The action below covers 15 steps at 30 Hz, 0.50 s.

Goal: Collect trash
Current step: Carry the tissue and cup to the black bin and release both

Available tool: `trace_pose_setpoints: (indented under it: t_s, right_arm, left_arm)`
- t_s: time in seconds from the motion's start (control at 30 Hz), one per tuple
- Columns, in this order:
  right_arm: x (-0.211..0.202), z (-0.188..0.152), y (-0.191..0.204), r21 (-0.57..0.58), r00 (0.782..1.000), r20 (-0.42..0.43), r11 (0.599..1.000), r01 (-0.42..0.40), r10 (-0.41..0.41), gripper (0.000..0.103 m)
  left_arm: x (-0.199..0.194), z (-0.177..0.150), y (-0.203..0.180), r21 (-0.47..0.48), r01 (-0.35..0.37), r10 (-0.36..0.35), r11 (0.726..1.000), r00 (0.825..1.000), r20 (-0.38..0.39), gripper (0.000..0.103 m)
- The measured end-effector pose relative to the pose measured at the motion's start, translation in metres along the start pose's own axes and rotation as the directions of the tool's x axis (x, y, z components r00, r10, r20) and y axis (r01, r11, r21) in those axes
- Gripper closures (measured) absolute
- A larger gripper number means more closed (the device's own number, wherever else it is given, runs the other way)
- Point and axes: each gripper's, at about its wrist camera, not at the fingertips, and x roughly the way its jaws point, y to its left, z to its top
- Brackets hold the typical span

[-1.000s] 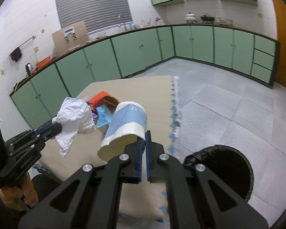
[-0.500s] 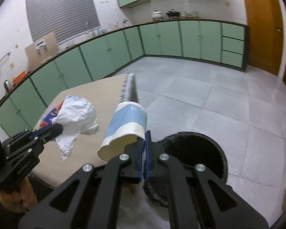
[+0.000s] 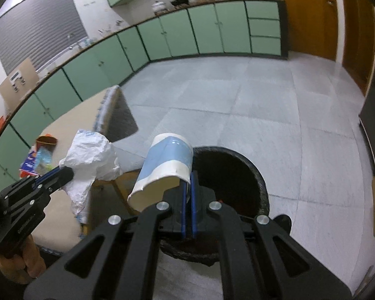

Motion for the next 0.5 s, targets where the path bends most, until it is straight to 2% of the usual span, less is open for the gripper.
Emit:
trace_pose_setpoints:
  t_s: [0.27,0.33,0.37,0.4,0.43,0.5]
  right_arm:
    - [0.082,-0.002,-0.026,0.012,0.986,-0.163,0.999,0.045,-0.042,0.098]
    - [0.091,-0.005,-0.031,0.015,0.982,-0.180,0.998,0.057,-0.053,0.097]
    - [0.095,-0.005,-0.032,0.012,0.980,-0.190,0.998,0.063,-0.060,0.094]
    - [0.096,-0.004,-0.031,0.015,0.980,-0.191,0.998,0.066,-0.062,0.085]
    - [0.096,-0.003,-0.032,0.016,0.980,-0.187,0.997,0.069,-0.065,0.081]
    - [0.094,0.000,-0.033,0.015,0.981,-0.179,0.997,0.076,-0.072,0.078]
  left_arm:
    - [0.077,-0.003,-0.018,0.032,0.011,-0.007,0.999,0.993,-0.120,0.093]
    - [0.090,-0.003,-0.019,0.037,0.001,0.004,0.999,0.991,-0.136,0.091]
    - [0.097,-0.003,-0.018,0.037,-0.010,0.016,0.999,0.989,-0.144,0.087]
    - [0.101,-0.003,-0.017,0.033,-0.017,0.022,0.999,0.989,-0.149,0.086]
    - [0.103,-0.002,-0.017,0.030,-0.024,0.028,0.999,0.988,-0.150,0.086]
    - [0.106,-0.002,-0.014,0.024,-0.026,0.029,0.999,0.989,-0.147,0.084]
